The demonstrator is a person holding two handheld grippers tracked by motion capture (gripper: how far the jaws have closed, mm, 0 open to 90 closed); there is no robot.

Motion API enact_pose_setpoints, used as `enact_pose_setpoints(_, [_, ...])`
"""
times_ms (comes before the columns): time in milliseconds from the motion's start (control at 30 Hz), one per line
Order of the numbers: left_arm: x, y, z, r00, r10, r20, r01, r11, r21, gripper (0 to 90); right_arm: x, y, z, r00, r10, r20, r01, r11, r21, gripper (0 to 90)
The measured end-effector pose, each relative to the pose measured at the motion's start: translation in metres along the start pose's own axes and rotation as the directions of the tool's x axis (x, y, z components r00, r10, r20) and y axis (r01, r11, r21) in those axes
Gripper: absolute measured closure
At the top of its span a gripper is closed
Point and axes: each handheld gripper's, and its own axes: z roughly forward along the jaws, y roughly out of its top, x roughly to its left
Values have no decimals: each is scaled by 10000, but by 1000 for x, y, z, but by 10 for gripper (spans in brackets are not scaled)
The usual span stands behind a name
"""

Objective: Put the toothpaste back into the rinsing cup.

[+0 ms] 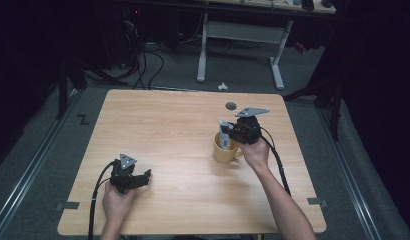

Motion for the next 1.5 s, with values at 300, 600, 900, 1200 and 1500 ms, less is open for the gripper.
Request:
enact_pose_setpoints(300, [0, 0, 0, 10000, -3, -1, 3, 10000, 3, 226, -4, -6, -4, 9997, 218, -121, -218, 9998, 27, 737])
enact_pose_setpoints(600, [0, 0, 0, 10000, -6, -5, 6, 10000, 3, 226, -4, -10, -8, 9995, 162, -287, -157, 9997, 187, 656])
enact_pose_setpoints(900, [0, 0, 0, 10000, -4, -5, 4, 10000, 6, 227, -2, -9, -15, 10000, 16, -80, -16, 10000, 64, 513])
enact_pose_setpoints(1200, [0, 0, 0, 10000, -7, -5, 7, 10000, 4, 227, -3, -7, -31, 9999, 39, 142, -33, 9991, -427, 464])
enact_pose_setpoints(1500, [0, 0, 0, 10000, -5, -5, 5, 10000, 4, 227, -6, -8, -47, 9996, 238, 133, -228, 9974, -685, 464])
